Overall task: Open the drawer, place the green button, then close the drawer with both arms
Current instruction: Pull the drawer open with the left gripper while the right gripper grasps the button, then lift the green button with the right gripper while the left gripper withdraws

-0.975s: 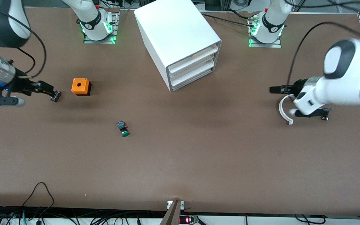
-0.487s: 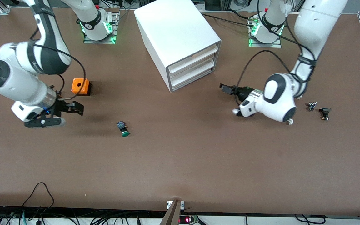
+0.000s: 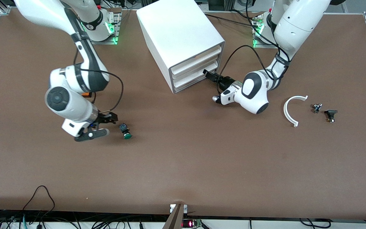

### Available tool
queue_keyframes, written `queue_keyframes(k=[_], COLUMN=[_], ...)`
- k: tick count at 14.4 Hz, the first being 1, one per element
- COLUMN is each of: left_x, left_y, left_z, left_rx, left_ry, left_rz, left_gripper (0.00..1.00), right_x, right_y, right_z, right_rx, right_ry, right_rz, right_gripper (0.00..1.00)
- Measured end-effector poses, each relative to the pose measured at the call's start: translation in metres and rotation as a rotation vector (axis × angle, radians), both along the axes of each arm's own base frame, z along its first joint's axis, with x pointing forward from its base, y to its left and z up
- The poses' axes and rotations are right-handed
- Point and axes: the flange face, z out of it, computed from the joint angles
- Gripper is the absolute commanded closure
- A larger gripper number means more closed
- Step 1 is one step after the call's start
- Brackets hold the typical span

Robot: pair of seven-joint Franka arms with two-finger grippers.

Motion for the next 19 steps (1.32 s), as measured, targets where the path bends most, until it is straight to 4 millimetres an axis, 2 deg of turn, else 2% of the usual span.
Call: queue_keyframes(k=[1,2,3,4,5,8,9,11,12,13,14,15,18,19], left_x=[-0.009,-0.017,-0.021,-0.023,-0.024,-0.013,-0.001,0.044,0.068,0.084,0.092,0.094,0.097,0.100], left_y=[-0.008,-0.017,-0.023,-0.027,-0.028,-0.023,-0.012,0.034,0.061,0.082,0.092,0.094,0.091,0.092], left_z=[-0.003,-0.006,-0.007,-0.008,-0.008,0.001,0.004,0.015,0.021,0.025,0.027,0.028,0.035,0.042], left_rx=[0.006,0.014,0.023,0.025,0.025,0.013,0.020,0.046,0.058,0.060,0.059,0.056,0.057,0.056], left_ry=[-0.014,-0.032,-0.053,-0.061,-0.064,-0.082,-0.098,-0.163,-0.198,-0.226,-0.240,-0.250,-0.275,-0.291], left_rz=[-0.007,-0.012,-0.010,-0.012,-0.012,0.003,0.029,0.124,0.176,0.210,0.226,0.228,0.227,0.229], left_gripper=[0.05,0.15,0.44,0.93,1.00,1.00,1.00,1.00,0.66,0.04,0.00,0.00,0.00,0.00], right_x=[0.001,0.001,0.002,0.003,0.004,0.003,0.002,-0.001,-0.002,-0.003,-0.003,-0.004,-0.006,-0.007], right_y=[0.006,0.009,0.010,0.010,0.012,0.017,0.020,0.028,0.030,0.031,0.031,0.030,0.030,0.029], right_z=[-0.014,-0.027,-0.040,-0.050,-0.059,-0.081,-0.086,-0.095,-0.098,-0.101,-0.104,-0.107,-0.111,-0.113], right_rx=[0.006,0.010,0.013,0.015,0.018,0.025,0.028,0.037,0.038,0.038,0.037,0.036,0.034,0.034], right_ry=[-0.004,-0.006,-0.011,-0.015,-0.019,-0.027,-0.028,-0.029,-0.027,-0.026,-0.022,-0.018,-0.010,-0.007], right_rz=[0.035,0.070,0.100,0.131,0.160,0.194,0.200,0.210,0.213,0.214,0.214,0.214,0.215,0.215], right_gripper=[0.00,0.00,0.00,0.00,0.00,0.00,0.00,0.00,0.00,0.01,0.09,0.19,0.48,0.54])
